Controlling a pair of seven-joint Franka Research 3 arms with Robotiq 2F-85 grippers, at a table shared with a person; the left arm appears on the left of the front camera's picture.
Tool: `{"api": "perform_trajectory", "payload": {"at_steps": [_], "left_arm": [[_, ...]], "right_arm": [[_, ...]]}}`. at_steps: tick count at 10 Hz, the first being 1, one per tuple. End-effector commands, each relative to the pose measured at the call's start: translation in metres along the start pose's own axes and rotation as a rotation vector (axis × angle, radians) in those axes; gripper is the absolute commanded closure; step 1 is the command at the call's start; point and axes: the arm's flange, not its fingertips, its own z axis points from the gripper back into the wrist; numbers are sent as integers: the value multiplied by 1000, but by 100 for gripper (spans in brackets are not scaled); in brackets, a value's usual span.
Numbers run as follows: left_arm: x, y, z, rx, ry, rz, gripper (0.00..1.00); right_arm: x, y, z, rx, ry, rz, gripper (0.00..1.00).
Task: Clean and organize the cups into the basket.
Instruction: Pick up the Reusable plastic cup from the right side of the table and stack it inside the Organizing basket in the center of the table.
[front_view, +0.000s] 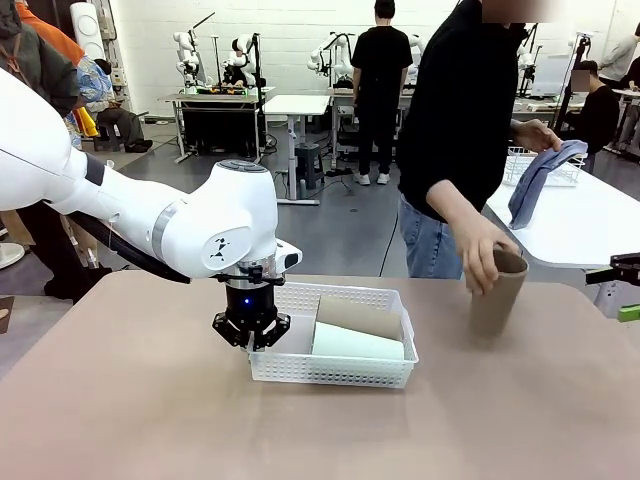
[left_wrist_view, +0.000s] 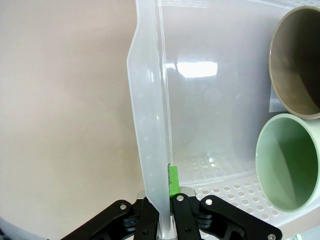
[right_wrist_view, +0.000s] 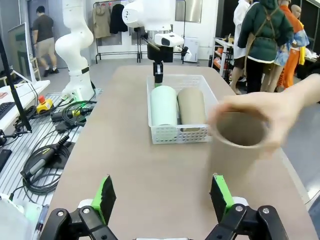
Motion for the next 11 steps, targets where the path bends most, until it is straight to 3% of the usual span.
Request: {"api": "perform_trajectory", "payload": {"at_steps": [1, 11], "left_arm": [[-1, 0, -1, 4, 0, -1, 100], [-1, 0, -1, 4, 0, -1, 100]], "right_arm": [[2, 8, -4, 7, 0, -17, 0], [2, 8, -4, 7, 0, -17, 0]]}}
